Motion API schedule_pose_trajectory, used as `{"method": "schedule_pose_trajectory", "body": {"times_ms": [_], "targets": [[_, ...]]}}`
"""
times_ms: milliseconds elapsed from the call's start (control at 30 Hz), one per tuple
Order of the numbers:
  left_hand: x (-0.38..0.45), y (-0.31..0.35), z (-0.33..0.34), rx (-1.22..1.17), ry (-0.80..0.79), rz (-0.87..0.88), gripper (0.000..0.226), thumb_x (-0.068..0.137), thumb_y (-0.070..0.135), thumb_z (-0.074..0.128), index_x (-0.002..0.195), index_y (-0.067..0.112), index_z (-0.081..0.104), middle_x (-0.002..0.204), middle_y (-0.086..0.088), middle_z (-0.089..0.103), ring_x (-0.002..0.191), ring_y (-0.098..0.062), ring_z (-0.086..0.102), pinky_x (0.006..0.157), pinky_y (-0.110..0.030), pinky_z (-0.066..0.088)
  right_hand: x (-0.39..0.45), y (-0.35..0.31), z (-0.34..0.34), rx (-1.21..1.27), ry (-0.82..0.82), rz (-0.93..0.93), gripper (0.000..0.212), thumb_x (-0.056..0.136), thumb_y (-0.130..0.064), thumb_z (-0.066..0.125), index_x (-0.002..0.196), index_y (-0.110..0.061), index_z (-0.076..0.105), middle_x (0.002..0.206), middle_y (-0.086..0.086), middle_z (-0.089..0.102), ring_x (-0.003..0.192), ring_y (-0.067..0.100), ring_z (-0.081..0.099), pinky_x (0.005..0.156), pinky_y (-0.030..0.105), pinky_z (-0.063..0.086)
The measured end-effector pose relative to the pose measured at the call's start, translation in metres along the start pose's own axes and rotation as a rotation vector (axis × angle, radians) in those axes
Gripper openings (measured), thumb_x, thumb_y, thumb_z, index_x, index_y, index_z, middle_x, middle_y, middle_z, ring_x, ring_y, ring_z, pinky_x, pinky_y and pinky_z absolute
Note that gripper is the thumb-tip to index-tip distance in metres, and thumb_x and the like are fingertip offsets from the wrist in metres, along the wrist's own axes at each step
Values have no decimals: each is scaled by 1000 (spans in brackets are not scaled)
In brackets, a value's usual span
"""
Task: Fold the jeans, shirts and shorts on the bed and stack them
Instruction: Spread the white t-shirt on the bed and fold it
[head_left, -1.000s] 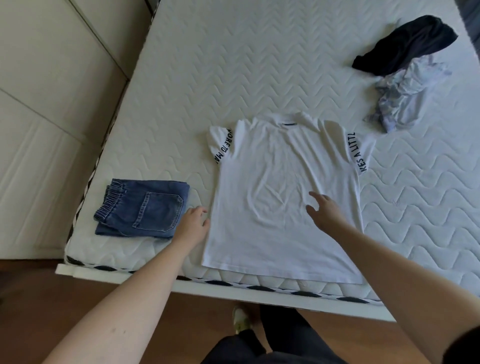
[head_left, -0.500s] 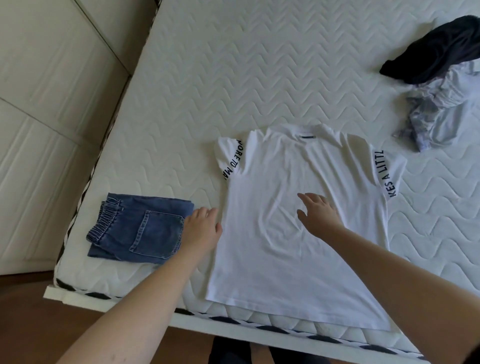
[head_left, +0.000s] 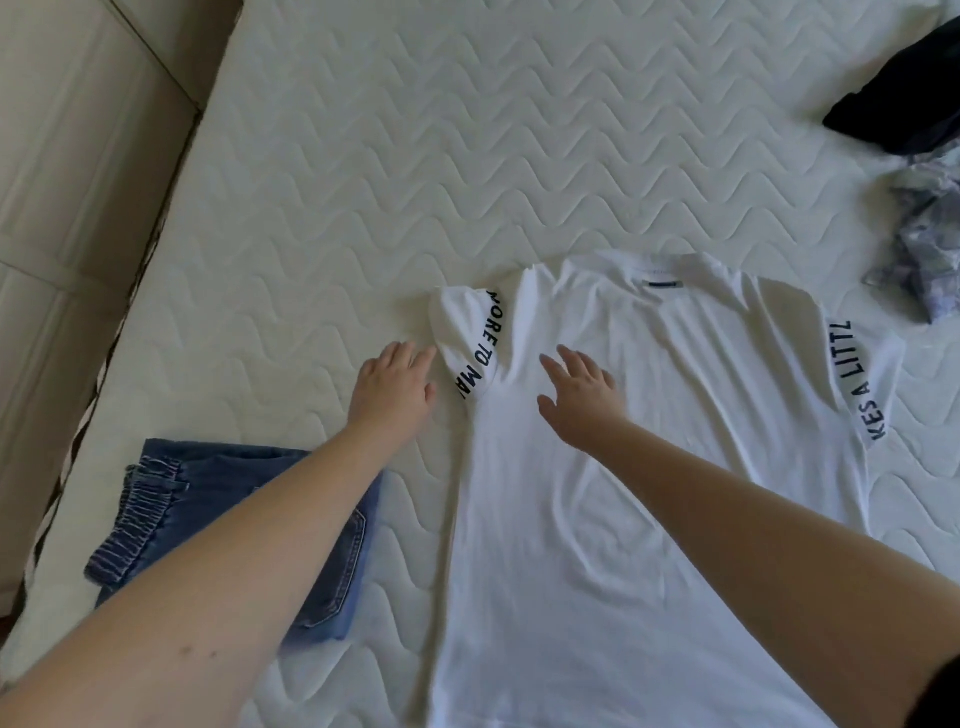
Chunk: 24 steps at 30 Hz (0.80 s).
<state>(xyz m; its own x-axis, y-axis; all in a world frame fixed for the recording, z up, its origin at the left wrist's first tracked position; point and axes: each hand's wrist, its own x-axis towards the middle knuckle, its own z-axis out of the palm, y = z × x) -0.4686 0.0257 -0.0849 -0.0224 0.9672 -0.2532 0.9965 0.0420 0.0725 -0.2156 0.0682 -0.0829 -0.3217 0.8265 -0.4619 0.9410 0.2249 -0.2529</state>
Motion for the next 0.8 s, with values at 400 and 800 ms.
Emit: {"method": "schedule_pose_trajectory", "body": {"times_ms": [400, 800], "targets": [[142, 6, 45, -165, -140, -37, 59, 90, 44, 63, 141, 20, 45, 144, -9, 44, 132, -31, 41, 103, -41, 36, 77, -8, 49, -50, -1, -64, 69, 99, -40, 43, 156, -28, 6, 165, 1, -1, 150, 24, 6, 119, 43, 13], [81, -40, 51, -471, -40, -171, 32, 81, 29, 73, 91, 16, 46, 84, -6, 57, 80, -31, 55, 63, -35, 35, 87, -19, 49, -25, -116, -17, 71, 98, -38, 43, 157, -27, 5, 165, 1, -3, 151, 25, 1, 119, 42, 10]]}}
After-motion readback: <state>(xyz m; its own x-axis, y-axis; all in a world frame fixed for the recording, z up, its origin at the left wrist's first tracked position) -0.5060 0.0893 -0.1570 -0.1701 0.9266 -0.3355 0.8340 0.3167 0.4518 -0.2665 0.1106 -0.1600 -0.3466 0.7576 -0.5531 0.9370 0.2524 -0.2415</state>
